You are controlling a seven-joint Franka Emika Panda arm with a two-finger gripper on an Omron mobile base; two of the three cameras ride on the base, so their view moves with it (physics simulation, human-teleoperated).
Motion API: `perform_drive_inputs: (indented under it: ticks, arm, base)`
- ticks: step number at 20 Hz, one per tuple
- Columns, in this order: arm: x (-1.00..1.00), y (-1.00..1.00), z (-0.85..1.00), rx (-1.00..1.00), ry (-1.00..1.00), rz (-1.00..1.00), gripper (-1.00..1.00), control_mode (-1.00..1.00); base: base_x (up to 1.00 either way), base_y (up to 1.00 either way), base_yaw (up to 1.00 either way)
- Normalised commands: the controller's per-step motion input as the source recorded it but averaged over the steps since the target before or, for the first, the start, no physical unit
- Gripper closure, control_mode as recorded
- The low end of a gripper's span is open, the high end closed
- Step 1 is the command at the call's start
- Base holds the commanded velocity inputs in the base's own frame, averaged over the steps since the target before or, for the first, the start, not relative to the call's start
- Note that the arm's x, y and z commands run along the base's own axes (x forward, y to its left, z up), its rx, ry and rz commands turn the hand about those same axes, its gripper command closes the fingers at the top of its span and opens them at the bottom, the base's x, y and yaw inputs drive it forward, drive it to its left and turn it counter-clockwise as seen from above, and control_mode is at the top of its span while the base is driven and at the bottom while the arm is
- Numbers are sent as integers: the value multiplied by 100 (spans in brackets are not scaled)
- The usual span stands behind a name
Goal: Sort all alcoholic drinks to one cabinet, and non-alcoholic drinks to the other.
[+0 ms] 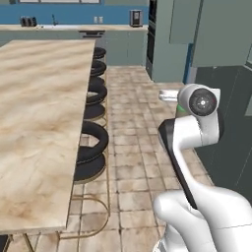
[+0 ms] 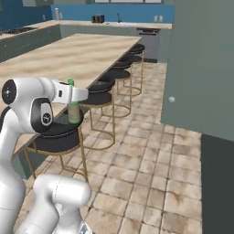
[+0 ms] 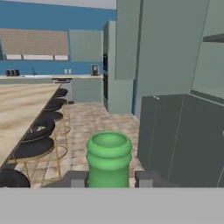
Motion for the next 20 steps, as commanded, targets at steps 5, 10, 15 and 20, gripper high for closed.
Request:
perform_drive_inputs:
  ticks: [5,10,15,20]
  arm:
    - [0,0,0,0,0,0,100,100]
    - [0,0,0,0,0,0,100,100]
    - [0,0,0,0,0,0,100,100]
    - [0,0,0,0,0,0,100,100]
  base:
    - [67,-49,12]
    - [70,-39,11]
    - [68,-41,10]
    - [65,-47,9]
